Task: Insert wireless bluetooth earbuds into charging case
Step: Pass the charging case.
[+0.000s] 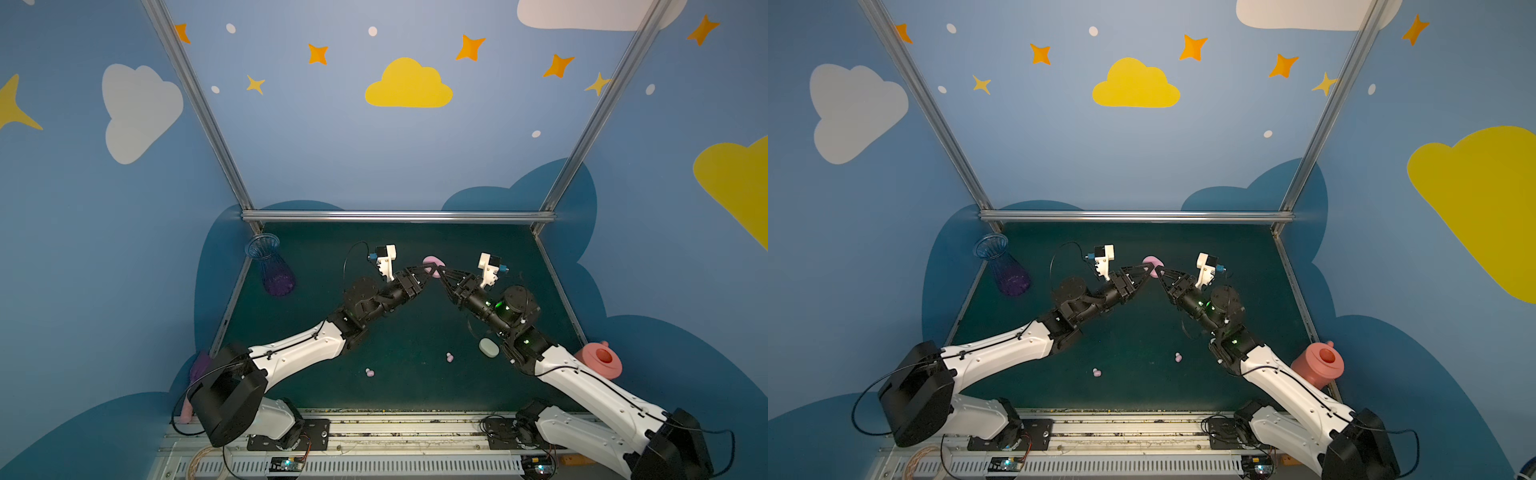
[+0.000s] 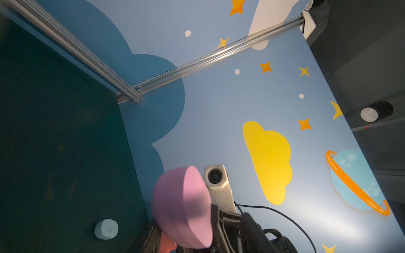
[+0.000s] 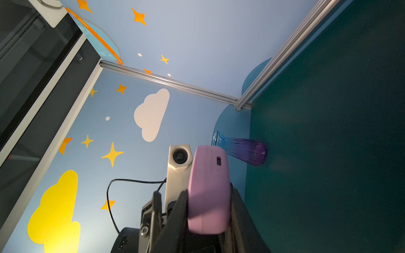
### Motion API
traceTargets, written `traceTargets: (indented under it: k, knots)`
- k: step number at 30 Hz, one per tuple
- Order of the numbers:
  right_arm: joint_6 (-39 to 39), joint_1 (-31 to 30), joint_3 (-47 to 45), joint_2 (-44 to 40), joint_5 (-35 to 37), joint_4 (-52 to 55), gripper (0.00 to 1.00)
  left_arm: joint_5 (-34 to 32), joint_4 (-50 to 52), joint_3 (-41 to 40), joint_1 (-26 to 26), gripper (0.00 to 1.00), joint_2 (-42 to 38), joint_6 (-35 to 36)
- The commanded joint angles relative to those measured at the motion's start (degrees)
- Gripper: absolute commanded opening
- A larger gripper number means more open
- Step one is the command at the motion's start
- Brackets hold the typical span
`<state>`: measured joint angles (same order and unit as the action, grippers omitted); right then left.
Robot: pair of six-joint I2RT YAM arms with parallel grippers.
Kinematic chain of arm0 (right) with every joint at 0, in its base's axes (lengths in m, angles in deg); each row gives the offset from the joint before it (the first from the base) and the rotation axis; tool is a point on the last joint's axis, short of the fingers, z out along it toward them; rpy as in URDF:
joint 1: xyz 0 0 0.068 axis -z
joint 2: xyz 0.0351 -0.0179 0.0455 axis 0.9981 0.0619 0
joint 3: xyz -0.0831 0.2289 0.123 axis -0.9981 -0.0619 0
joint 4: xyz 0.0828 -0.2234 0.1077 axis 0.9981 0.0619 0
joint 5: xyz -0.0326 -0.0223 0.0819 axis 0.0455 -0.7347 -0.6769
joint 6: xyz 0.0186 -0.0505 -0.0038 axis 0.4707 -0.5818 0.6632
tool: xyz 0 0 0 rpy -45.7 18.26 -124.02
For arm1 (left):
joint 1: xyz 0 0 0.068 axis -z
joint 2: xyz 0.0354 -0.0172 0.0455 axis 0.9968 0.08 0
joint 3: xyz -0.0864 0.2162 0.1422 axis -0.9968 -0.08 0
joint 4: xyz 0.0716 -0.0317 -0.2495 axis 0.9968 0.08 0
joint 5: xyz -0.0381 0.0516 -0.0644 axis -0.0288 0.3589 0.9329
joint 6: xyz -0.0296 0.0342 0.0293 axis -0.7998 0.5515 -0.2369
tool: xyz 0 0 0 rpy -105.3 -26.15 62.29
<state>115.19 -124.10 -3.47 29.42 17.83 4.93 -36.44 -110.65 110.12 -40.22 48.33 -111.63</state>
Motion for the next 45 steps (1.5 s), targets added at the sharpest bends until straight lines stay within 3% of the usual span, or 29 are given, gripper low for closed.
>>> traceTargets:
  k: [1, 13, 24, 28, 32, 34, 38, 42, 45]
  knots:
    - [-0.40, -1.56, -1.64, -0.98, 2.24, -1.25, 0.17, -3.08, -5.02, -0.44, 0.42, 0.54, -0.54, -1.18]
    - [0.74, -4.50, -1.81, -0.30, 4.80, -1.69, 0.16, -5.59, -7.47, -1.74, 0.60, 0.44, -1.72, -1.71]
    - [1.49, -5.30, -1.75, -0.41, 4.89, 0.67, 0.17, -5.66, -7.27, -2.27, 0.69, 0.25, -1.99, -1.15]
    - [0.91, -5.33, -1.89, -0.89, 5.06, 1.67, 0.27, -6.23, -5.97, -3.01, 0.77, 0.17, -2.91, 0.25]
    - [0.46, -5.23, -2.02, -2.39, 5.85, 3.51, 0.50, -7.49, -3.47, -4.10, 0.77, 0.08, -4.71, 2.67]
    - [-0.04, -5.23, -1.67, -4.20, 6.25, 6.59, 0.64, -8.65, -0.98, -4.85, 0.72, 0.06, -6.44, 5.17]
    - [-0.51, -5.16, -0.56, -8.48, 7.39, 16.46, 0.78, -10.72, 6.52, -5.45, 0.74, 0.03, -10.78, 13.64]
    - [-0.81, -4.80, 2.33, -11.23, 7.04, 29.35, 0.86, -10.14, 17.66, -3.14, 2.01, 0.03, -14.19, 33.05]
    - [-0.76, -4.48, 5.54, -10.95, 5.35, 34.25, 0.89, -9.73, 19.49, -3.33, 3.22, 0.03, -15.03, 43.50]
